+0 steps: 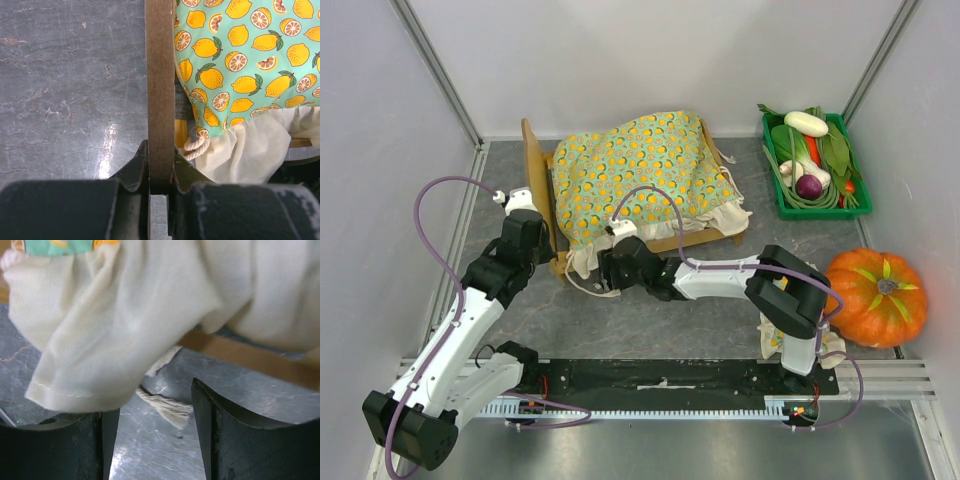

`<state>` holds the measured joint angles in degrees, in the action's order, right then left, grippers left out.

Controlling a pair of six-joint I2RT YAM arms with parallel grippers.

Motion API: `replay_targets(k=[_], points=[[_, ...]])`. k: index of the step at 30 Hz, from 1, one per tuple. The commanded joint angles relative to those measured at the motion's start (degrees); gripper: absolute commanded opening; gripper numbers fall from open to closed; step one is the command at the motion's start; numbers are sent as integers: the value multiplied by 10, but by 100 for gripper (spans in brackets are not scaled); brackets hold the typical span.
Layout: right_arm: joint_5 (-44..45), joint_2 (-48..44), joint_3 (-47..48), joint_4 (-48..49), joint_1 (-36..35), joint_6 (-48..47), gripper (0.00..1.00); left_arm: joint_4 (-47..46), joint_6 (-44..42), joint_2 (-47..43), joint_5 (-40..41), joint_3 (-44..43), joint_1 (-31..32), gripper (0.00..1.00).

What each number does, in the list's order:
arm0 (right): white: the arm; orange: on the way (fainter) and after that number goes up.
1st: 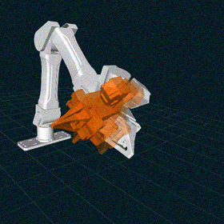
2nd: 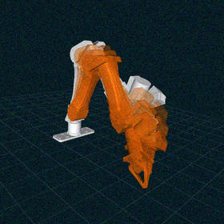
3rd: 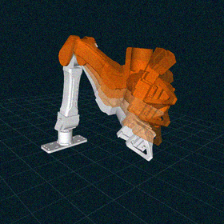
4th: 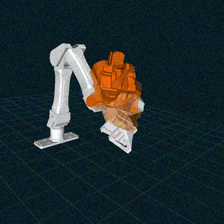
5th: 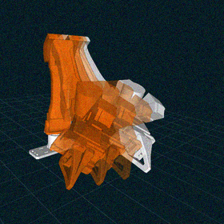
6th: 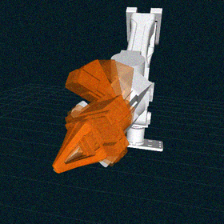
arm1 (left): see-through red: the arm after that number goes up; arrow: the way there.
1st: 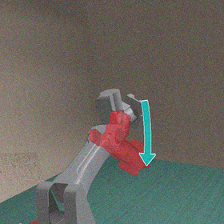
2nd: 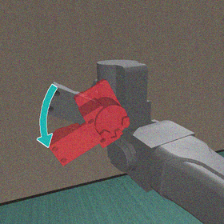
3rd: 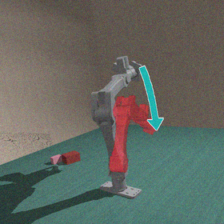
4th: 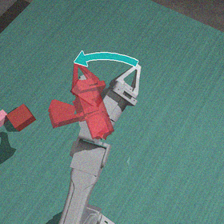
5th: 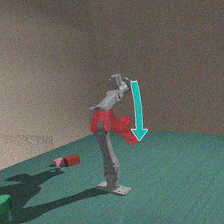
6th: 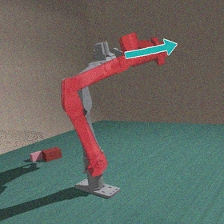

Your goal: Set up the pet bed

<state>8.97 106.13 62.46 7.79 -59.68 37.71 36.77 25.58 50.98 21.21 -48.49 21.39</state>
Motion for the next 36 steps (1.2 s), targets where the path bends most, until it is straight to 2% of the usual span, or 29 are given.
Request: replay_targets(k=[1,6,14,17,21,26,33,36], points=[[61,33,6,57,-25,81,65,-16,85,11,-61,16,2,2],[119,69,35,32,-45,89,64,-21,88,9,-65,23,2,2],[148,121,64,-18,-56,77,52,-28,83,9,-72,24,2,2],[160,137,78,-51,-56,75,39,-28,83,6,-74,26,2,2],[175,140,72,-76,-56,52,0,-28,81,-2,-74,31,2,2],[71,80,45,-29,-56,-43,0,-24,76,-8,-73,31,2,2],[-105,-36,31,-101,-62,-97,0,-29,83,-4,-64,31,1,2],[-139,-64,24,-135,-75,-118,0,-33,85,3,-66,30,1,2]])
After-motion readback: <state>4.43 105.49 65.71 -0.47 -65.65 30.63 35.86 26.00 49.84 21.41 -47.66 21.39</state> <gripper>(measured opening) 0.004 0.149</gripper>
